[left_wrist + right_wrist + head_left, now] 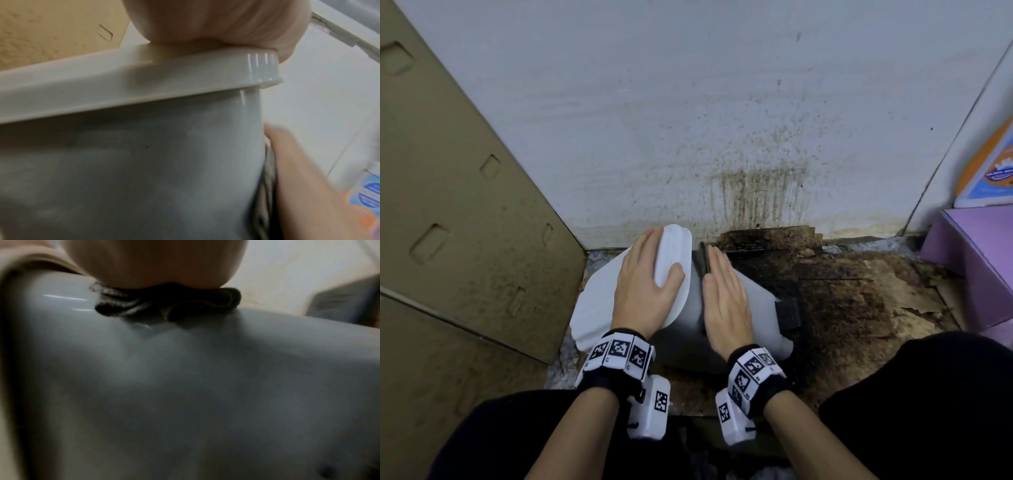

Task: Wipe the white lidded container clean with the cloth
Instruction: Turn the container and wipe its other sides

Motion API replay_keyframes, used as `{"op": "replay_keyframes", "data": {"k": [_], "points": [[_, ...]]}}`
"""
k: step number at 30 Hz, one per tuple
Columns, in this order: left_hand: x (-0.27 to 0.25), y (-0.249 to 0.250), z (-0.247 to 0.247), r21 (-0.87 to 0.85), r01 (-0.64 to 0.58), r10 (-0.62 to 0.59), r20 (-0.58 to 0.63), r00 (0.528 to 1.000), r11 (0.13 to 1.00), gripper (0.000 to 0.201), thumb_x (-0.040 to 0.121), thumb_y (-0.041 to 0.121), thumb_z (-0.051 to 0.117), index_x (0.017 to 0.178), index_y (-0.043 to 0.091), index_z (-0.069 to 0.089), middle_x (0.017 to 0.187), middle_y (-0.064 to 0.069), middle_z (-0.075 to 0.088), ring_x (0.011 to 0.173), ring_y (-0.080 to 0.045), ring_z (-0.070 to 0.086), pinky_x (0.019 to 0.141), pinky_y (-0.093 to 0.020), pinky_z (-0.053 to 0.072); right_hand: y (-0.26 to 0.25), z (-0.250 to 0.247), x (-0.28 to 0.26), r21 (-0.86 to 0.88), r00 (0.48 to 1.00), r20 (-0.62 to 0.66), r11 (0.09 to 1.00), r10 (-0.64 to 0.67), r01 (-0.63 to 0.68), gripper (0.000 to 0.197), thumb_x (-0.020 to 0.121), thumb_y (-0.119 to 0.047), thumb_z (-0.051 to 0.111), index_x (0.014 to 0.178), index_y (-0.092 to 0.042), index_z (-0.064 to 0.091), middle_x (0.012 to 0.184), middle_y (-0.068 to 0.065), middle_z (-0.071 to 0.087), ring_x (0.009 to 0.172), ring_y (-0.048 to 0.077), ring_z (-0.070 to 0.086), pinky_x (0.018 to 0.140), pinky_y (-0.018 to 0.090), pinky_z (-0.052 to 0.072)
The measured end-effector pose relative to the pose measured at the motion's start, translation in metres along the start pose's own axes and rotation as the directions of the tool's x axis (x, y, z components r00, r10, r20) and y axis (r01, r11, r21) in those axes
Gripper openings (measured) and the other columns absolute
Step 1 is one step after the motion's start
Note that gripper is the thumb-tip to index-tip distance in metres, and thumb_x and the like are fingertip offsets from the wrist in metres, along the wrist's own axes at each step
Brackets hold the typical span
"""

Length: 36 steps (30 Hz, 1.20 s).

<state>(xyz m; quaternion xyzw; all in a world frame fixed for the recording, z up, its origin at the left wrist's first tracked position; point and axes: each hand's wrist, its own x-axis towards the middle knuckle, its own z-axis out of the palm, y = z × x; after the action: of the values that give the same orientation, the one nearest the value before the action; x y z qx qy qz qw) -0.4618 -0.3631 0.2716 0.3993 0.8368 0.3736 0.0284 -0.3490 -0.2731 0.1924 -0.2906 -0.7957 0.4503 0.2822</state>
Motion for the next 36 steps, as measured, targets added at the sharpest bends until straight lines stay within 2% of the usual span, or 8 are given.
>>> {"op": "replay_keyframes", "data": {"k": [2, 6, 13, 19, 25, 30, 33, 36], "points": [[0.000, -0.002, -0.004, -0.015, 0.020, -0.020, -0.012, 1.000, 1.000, 0.074, 0.084, 0.053, 0.037, 0.152, 0.026, 0.034, 0.158, 0.009, 0.034, 0.145, -0.012, 0.029, 0.118, -0.041, 0.028, 0.032, -0.007, -0.003, -0.039, 0.993, 0.011, 0.992, 0.118, -0.118, 0.064, 0.101, -0.054, 0.009, 0.161, -0.030, 0.015, 0.168, -0.012, 0.013, 0.153, -0.001, 0.005, 0.125, 0.027, 0.005], [-0.001, -0.002, -0.006, -0.017, 0.025, -0.025, 0.000, 1.000, 1.000, 0.072, 0.085, 0.053, 0.037, 0.153, 0.028, 0.032, 0.158, 0.010, 0.033, 0.144, -0.011, 0.029, 0.117, -0.044, 0.030, 0.074, -0.023, -0.006, -0.049, 0.919, 0.054, 0.920, 0.391, -0.388, 0.054, 0.109, -0.037, 0.016, 0.161, -0.022, 0.011, 0.170, -0.004, 0.008, 0.156, 0.009, 0.003, 0.123, 0.025, 0.000], [-0.003, 0.004, -0.002, 0.035, -0.006, 0.006, -0.006, 1.000, 0.999, 0.072, 0.085, 0.050, 0.036, 0.152, 0.023, 0.034, 0.157, 0.006, 0.035, 0.143, -0.013, 0.030, 0.116, -0.032, 0.025, 0.053, -0.015, -0.003, -0.038, 0.902, -0.009, 0.901, 0.432, -0.432, 0.052, 0.111, -0.030, 0.019, 0.161, -0.018, 0.012, 0.169, -0.002, 0.010, 0.156, 0.014, 0.004, 0.126, 0.033, 0.000], [-0.001, 0.004, 0.003, 0.056, -0.007, 0.008, -0.007, 1.000, 0.998, 0.074, 0.085, 0.051, 0.034, 0.153, 0.021, 0.033, 0.159, 0.003, 0.034, 0.145, -0.016, 0.030, 0.119, -0.037, 0.025, -0.016, 0.002, -0.001, 0.052, 0.966, 0.025, 0.965, 0.257, -0.257, 0.053, 0.110, -0.037, 0.016, 0.161, -0.030, 0.006, 0.167, -0.014, 0.001, 0.154, 0.003, -0.006, 0.125, 0.032, -0.001], [-0.005, 0.012, 0.008, 0.060, -0.013, 0.013, 0.003, 1.000, 0.998, 0.074, 0.085, 0.050, 0.035, 0.153, 0.021, 0.033, 0.159, 0.003, 0.034, 0.145, -0.017, 0.030, 0.119, -0.038, 0.025, -0.025, 0.006, -0.012, 0.054, 0.997, -0.050, 0.997, 0.058, -0.055, 0.062, 0.099, -0.055, 0.010, 0.158, -0.036, 0.013, 0.168, -0.014, 0.011, 0.153, -0.003, 0.002, 0.125, 0.025, 0.002], [-0.001, 0.015, 0.010, 0.063, -0.021, 0.020, 0.022, 1.000, 0.998, 0.072, 0.086, 0.051, 0.034, 0.153, 0.022, 0.033, 0.158, 0.004, 0.034, 0.144, -0.016, 0.030, 0.119, -0.039, 0.026, -0.019, -0.001, -0.008, 0.107, 0.993, -0.082, 0.991, 0.085, -0.076, 0.061, 0.101, -0.056, 0.023, 0.158, -0.034, 0.026, 0.166, -0.016, 0.022, 0.152, -0.003, 0.011, 0.124, 0.025, 0.010], [-0.002, 0.018, 0.011, 0.033, -0.021, 0.020, 0.032, 0.999, 0.999, 0.068, 0.091, 0.049, 0.028, 0.153, 0.023, 0.032, 0.158, 0.006, 0.032, 0.144, -0.013, 0.029, 0.118, -0.032, 0.024, -0.017, -0.005, -0.006, 0.233, 0.984, -0.115, 0.966, 0.140, -0.110, 0.044, 0.107, -0.038, 0.036, 0.151, -0.035, 0.039, 0.159, -0.018, 0.035, 0.147, -0.005, 0.023, 0.122, 0.025, 0.020], [-0.003, 0.024, 0.014, -0.029, 0.000, 0.001, 0.038, 0.999, 1.000, 0.060, 0.095, 0.034, 0.023, 0.153, 0.024, 0.034, 0.157, 0.008, 0.032, 0.141, -0.010, 0.030, 0.117, -0.029, 0.024, -0.018, -0.012, -0.006, 0.358, 0.958, -0.187, 0.924, 0.216, -0.139, 0.036, 0.108, -0.027, 0.038, 0.142, -0.031, 0.051, 0.144, -0.015, 0.054, 0.135, -0.003, 0.044, 0.115, 0.024, 0.036]]}}
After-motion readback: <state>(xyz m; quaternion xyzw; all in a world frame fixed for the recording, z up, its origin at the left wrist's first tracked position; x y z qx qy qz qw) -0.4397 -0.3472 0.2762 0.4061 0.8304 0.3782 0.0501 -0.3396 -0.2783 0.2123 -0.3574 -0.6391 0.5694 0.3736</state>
